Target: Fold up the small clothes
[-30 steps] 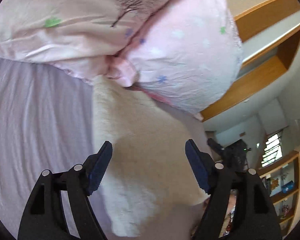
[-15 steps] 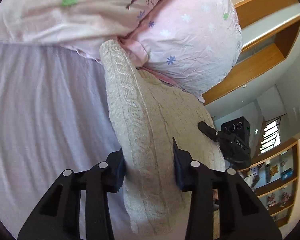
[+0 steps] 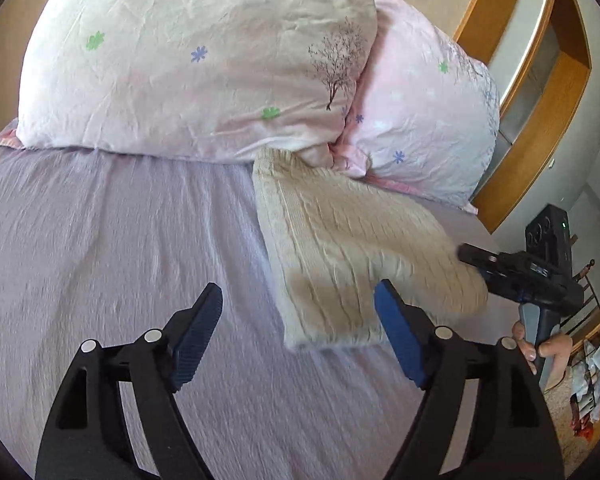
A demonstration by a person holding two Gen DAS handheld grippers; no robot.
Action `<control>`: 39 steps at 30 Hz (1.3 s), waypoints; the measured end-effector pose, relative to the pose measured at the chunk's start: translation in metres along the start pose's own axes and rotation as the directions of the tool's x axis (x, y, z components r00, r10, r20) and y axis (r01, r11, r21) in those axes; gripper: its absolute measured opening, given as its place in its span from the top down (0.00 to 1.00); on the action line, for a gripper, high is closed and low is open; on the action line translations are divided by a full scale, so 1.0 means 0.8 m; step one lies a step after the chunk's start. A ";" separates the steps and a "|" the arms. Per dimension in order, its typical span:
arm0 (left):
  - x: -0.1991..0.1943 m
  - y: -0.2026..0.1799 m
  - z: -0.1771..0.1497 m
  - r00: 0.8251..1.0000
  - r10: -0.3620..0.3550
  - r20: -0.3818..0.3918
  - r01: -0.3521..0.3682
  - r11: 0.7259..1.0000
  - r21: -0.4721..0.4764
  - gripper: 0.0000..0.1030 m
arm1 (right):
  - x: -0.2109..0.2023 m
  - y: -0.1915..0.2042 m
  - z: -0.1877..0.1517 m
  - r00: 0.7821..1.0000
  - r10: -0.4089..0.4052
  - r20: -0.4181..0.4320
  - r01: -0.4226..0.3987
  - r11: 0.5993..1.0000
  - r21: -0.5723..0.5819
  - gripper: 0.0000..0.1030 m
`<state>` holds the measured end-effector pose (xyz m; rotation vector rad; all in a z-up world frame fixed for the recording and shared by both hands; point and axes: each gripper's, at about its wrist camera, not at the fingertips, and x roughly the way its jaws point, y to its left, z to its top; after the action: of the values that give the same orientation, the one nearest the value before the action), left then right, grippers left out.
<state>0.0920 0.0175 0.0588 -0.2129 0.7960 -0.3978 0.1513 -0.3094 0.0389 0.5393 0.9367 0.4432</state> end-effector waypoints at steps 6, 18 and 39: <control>0.026 -0.035 -0.048 0.987 0.148 -0.055 -0.146 0.988 0.050 0.01 | -0.015 -0.010 -0.007 0.978 -0.156 0.139 0.147 0.986 0.072 0.87; 0.081 -0.056 -0.064 0.933 0.331 -0.139 -0.305 0.935 0.180 0.01 | -0.025 0.039 -0.109 0.860 -0.493 0.130 0.509 0.846 -0.157 0.02; 0.081 -0.055 -0.065 0.928 0.349 -0.129 -0.323 0.928 0.185 0.01 | 0.013 0.048 -0.123 0.818 -0.573 0.039 0.566 0.792 -0.230 0.02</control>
<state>0.0832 -0.0521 -0.0045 0.1101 0.9349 -0.1517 0.0686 -0.2497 0.0086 0.0158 1.0116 0.0052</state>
